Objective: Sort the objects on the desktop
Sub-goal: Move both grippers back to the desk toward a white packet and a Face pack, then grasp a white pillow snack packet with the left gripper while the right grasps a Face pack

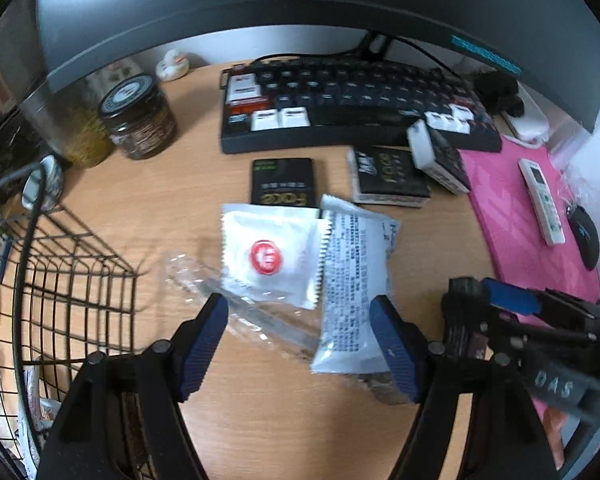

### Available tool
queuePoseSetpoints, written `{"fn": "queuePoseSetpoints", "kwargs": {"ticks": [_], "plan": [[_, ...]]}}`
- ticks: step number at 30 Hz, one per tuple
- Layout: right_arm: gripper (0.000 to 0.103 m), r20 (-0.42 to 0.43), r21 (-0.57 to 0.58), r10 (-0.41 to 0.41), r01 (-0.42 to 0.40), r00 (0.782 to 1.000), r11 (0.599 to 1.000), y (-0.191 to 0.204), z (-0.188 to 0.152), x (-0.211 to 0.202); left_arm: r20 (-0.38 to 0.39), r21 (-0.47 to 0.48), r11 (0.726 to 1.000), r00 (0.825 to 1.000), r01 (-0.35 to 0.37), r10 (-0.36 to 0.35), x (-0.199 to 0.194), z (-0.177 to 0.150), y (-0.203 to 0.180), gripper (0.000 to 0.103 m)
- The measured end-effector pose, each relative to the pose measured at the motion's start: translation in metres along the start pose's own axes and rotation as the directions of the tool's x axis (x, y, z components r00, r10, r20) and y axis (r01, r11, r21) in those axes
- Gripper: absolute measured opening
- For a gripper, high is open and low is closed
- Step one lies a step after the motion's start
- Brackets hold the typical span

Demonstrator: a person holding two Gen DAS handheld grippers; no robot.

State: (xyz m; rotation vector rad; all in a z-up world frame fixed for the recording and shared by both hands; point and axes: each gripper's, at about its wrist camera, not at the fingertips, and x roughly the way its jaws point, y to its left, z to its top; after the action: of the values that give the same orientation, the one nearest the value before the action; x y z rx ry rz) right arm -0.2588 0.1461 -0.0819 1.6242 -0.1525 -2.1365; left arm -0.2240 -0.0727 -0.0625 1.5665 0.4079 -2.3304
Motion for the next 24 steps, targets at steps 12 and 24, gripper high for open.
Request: {"fn": "queuePoseSetpoints", "kwargs": {"ticks": [12,24], "plan": [[0.054,0.053,0.13,0.024,-0.031,0.998,0.991,-0.041,-0.012,-0.03,-0.027,0.045,0.999,0.999,0.021,-0.02,0.018,0.011,-0.033,0.077],[0.054,0.042,0.091,0.008,-0.012,0.999,0.996,-0.026,-0.028,-0.028,-0.062,0.079,0.996,0.998,0.034,-0.029,0.023,-0.004,-0.035,0.041]]}}
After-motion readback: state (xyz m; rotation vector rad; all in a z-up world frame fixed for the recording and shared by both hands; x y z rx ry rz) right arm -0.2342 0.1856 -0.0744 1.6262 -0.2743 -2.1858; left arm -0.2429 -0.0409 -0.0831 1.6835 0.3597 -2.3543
